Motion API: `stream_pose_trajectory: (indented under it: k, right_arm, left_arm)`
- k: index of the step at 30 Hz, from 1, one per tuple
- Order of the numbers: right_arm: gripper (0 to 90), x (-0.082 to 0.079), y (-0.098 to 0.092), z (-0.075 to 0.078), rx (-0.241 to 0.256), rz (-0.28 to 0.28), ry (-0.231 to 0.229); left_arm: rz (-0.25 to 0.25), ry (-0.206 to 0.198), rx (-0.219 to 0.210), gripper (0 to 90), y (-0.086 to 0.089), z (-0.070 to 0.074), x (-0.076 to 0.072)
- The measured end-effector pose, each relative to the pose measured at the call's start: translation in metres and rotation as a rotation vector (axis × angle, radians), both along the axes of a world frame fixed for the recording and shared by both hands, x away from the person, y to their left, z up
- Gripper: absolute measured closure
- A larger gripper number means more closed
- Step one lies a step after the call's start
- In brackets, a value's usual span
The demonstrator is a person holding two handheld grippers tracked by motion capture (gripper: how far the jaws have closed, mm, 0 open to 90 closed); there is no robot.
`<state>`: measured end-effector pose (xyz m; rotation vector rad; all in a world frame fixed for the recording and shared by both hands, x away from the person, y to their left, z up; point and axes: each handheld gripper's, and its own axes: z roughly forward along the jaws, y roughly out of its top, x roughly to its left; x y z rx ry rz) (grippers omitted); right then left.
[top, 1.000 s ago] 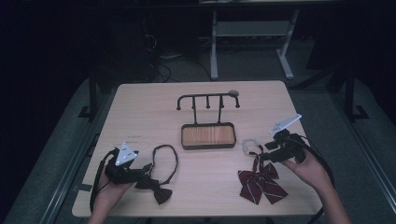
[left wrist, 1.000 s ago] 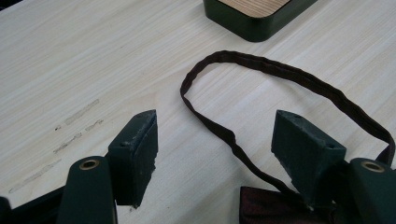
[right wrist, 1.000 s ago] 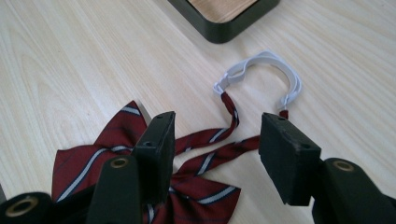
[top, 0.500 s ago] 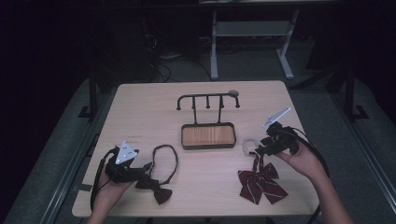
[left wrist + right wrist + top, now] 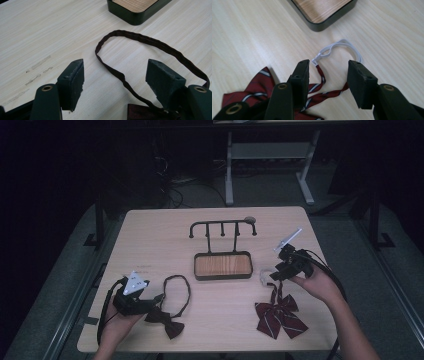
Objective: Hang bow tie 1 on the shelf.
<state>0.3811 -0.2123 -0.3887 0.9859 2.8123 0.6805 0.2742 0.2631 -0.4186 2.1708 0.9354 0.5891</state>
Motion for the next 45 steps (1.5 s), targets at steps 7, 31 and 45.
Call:
stream_pose_trajectory:
  k: [7,31,45]
  right_arm:
    - [53.4,0.011,0.004,-0.007,-0.046,-0.018,0.024]
    - [61.1,0.033,0.000,-0.036,-0.135,-0.091,0.098]
    - [71.3,0.037,0.003,-0.048,-0.194,-0.096,0.113]
  left_arm:
    - [-0.005,-0.003,0.003,31.6,0.001,0.001,0.000]
    - [-0.009,0.008,0.002,31.6,0.000,0.000,0.002]
    - [-0.008,0.005,-0.002,31.6,0.001,0.000,0.002]
